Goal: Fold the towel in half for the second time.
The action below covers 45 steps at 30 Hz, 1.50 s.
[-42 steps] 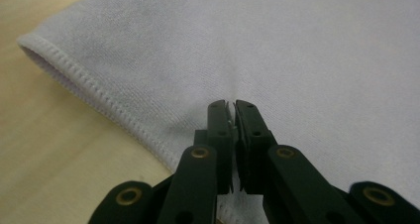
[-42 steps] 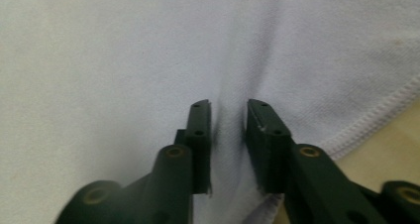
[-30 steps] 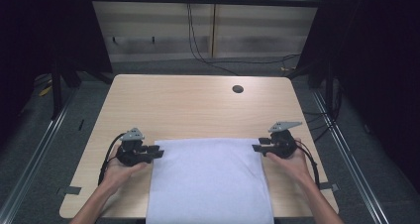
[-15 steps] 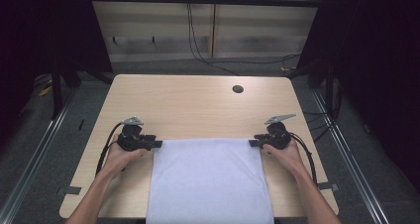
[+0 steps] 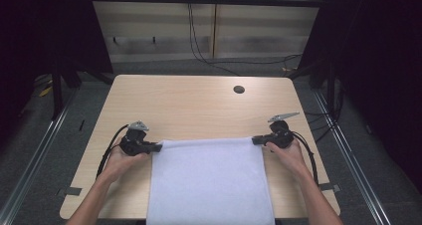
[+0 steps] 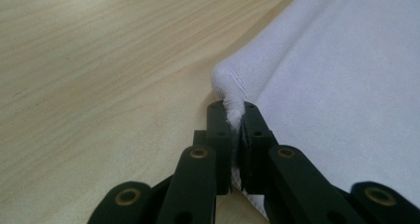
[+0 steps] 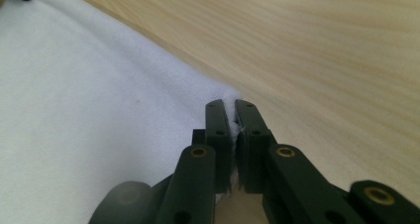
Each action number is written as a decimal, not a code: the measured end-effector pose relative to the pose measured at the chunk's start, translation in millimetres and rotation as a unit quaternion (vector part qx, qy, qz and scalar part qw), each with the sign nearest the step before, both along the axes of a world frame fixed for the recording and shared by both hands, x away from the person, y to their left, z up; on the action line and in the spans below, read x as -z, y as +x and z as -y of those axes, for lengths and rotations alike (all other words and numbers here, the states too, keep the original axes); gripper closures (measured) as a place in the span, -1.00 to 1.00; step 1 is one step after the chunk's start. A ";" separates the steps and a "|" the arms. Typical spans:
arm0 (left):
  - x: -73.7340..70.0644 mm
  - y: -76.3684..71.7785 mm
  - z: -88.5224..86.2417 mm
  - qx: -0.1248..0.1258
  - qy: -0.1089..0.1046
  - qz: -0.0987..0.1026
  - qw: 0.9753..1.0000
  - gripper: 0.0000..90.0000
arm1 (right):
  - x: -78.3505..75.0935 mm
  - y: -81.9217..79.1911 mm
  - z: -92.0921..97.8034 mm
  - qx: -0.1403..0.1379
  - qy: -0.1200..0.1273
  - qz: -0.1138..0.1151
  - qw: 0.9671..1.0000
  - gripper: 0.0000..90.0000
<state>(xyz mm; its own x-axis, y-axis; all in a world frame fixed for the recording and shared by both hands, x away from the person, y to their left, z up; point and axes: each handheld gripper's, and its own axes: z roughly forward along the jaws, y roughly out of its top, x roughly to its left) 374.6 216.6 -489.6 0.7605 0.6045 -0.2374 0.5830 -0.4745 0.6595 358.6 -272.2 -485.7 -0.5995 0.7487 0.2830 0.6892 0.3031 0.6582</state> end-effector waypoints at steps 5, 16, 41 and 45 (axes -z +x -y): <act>-9.9 8.1 2.5 -0.014 -0.013 0.015 1.000 0.91 | -15.8 4.0 0.9 0.004 0.005 0.017 1.000 0.91; -43.1 39.7 15.3 -0.041 -0.023 0.066 0.997 0.91 | -49.8 27.7 11.7 0.024 0.009 0.048 0.999 0.92; -101.1 34.2 -4.9 -0.052 -0.056 0.139 0.987 0.91 | -99.4 38.6 6.3 0.024 0.032 0.112 0.993 0.92; -96.8 9.2 -10.3 -0.038 -0.078 0.145 0.986 0.91 | -105.8 11.2 7.9 0.001 0.046 0.115 0.992 0.92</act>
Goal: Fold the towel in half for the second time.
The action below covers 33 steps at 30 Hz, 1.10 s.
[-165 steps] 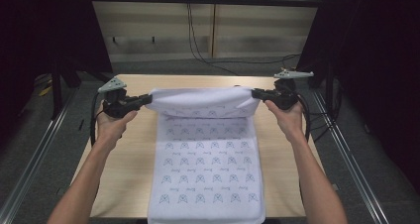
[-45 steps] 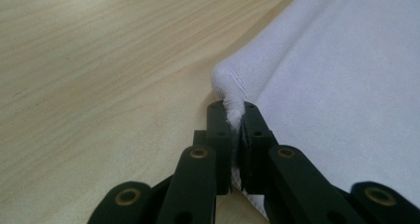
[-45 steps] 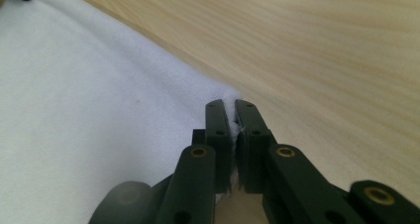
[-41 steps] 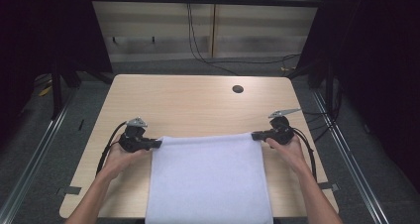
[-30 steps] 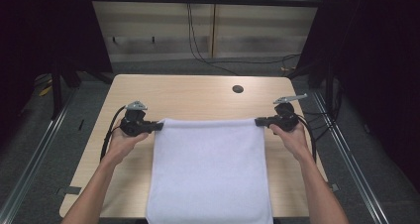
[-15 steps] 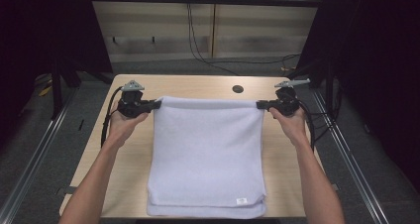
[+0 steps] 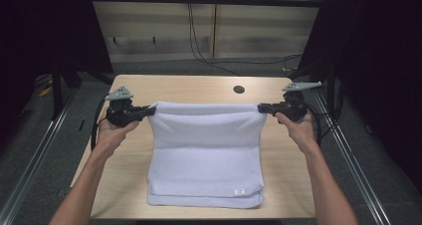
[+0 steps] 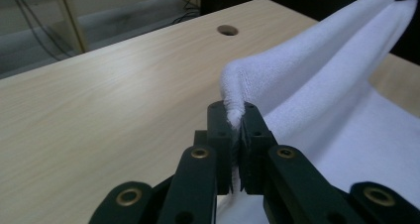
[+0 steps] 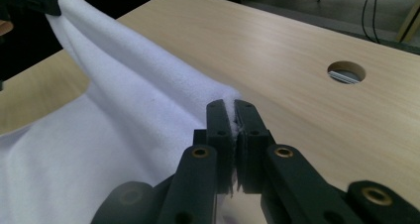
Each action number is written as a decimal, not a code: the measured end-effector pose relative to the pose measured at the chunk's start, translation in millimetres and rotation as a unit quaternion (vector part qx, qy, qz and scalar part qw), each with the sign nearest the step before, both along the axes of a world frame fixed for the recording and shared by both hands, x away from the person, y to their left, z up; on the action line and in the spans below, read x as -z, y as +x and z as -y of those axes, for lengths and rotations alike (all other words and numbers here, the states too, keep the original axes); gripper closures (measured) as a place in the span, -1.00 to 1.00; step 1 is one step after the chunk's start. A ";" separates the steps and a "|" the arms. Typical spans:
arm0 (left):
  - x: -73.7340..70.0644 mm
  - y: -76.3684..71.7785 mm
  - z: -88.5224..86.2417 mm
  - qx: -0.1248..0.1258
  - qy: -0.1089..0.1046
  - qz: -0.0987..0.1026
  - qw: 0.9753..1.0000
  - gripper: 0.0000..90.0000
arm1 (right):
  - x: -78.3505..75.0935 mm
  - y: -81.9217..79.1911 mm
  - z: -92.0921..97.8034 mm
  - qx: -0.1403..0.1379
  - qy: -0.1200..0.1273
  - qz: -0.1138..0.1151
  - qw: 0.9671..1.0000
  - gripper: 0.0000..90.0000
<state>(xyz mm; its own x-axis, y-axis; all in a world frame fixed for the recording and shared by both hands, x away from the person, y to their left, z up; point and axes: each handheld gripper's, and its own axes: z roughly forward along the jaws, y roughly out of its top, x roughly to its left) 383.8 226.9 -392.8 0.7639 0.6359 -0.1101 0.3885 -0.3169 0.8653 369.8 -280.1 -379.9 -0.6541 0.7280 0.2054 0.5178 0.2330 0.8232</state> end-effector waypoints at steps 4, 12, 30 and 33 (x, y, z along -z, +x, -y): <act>2.4 -25.5 -4.5 0.018 0.000 0.005 1.000 0.91 | -1.9 -27.8 2.7 -0.023 -0.007 0.001 1.000 0.92; 14.2 -75.1 -11.3 0.050 0.010 -0.002 0.999 0.91 | 15.0 -91.3 -2.4 -0.067 -0.022 0.000 0.998 0.92; 74.6 -146.0 -24.7 0.126 0.038 -0.108 0.985 0.79 | 81.7 -180.7 -10.3 -0.132 -0.047 -0.100 0.985 0.73; 74.8 -152.6 -27.9 0.154 0.043 -0.114 0.981 0.66 | 91.3 -190.8 -9.3 -0.151 -0.037 -0.132 0.979 0.58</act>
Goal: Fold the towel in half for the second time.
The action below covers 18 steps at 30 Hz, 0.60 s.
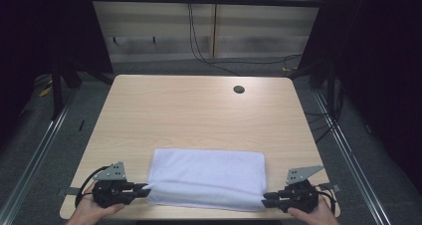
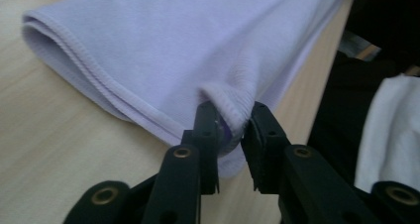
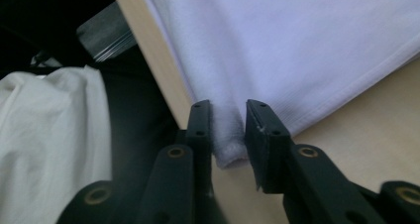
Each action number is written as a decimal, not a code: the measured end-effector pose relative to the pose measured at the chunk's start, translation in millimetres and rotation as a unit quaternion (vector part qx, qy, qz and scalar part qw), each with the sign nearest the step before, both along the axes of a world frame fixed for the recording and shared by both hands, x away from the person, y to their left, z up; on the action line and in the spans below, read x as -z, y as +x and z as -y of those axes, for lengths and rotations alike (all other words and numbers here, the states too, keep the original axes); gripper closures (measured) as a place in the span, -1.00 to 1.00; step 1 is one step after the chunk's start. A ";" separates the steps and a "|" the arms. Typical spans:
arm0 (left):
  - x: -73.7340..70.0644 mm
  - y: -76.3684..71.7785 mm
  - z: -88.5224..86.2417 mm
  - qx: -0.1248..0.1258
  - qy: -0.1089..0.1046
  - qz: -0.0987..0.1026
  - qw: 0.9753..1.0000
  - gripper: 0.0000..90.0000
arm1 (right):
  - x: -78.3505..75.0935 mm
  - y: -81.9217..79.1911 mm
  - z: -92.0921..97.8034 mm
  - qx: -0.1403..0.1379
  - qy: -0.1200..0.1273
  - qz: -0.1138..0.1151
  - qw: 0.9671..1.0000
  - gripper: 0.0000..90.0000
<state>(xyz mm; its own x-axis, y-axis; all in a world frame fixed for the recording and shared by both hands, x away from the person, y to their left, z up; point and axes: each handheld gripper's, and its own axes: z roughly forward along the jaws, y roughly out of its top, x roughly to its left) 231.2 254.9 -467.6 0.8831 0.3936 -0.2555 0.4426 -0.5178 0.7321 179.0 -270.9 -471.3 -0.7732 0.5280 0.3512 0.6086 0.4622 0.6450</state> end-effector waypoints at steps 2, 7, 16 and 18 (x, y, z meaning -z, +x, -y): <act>-0.2 -4.4 -1.6 0.009 0.006 0.000 1.000 0.58 | 2.1 -5.3 -0.7 -0.010 -0.011 -0.002 1.000 0.53; -4.3 -6.7 -4.8 -0.015 -0.018 0.007 1.000 0.29 | -4.7 -4.1 3.9 0.026 0.020 0.026 0.999 0.39; -18.8 33.8 -0.3 -0.124 -0.020 0.049 0.991 -0.11 | -9.7 23.3 10.4 0.132 0.022 0.095 0.986 0.21; -19.3 46.1 0.7 -0.154 -0.025 0.046 0.987 -0.14 | -13.6 31.4 12.6 0.154 0.029 0.113 0.981 0.12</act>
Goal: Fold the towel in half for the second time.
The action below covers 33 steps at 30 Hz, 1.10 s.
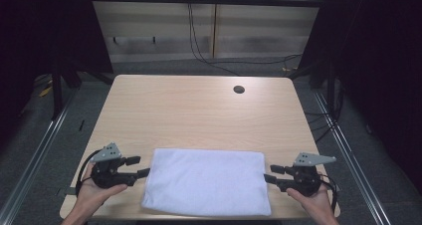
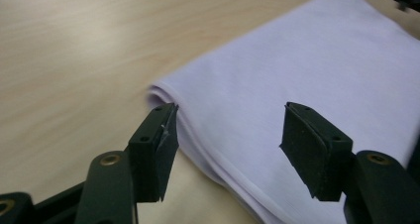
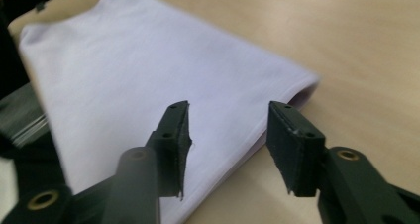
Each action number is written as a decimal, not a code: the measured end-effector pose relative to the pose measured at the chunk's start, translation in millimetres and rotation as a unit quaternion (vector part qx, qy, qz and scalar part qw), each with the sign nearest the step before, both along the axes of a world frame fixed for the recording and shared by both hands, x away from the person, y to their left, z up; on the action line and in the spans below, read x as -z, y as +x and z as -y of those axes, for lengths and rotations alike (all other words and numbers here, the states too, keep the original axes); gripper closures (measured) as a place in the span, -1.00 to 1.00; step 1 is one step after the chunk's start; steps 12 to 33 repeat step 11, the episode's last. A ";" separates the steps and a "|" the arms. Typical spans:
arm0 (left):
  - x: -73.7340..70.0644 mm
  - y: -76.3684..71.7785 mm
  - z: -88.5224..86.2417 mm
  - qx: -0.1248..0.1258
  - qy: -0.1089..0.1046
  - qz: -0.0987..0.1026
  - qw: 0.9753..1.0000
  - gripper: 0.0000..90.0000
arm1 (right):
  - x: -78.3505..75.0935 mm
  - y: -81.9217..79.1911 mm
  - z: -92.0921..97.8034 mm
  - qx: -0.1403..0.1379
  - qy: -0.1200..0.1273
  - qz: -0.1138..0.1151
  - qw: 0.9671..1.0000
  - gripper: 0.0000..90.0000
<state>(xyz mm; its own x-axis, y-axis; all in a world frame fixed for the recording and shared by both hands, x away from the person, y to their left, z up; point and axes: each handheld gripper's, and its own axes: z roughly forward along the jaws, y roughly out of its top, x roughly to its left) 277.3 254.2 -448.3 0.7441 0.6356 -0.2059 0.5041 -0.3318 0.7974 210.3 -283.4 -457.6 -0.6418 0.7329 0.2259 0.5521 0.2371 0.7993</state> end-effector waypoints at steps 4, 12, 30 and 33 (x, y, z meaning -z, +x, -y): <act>8.2 17.6 -1.0 -0.040 -0.001 -0.013 0.999 -0.26 | -3.6 15.8 4.5 0.036 0.010 0.021 0.999 -0.07; 31.5 19.5 -0.4 -0.059 0.004 -0.034 0.998 -0.48 | 13.2 22.4 16.8 0.081 -0.010 0.009 0.997 -0.34; 31.5 19.5 -0.4 -0.059 0.004 -0.034 0.998 -0.48 | 13.2 22.4 16.8 0.081 -0.010 0.009 0.997 -0.34; 31.5 19.5 -0.4 -0.059 0.004 -0.034 0.998 -0.48 | 13.2 22.4 16.8 0.081 -0.010 0.009 0.997 -0.34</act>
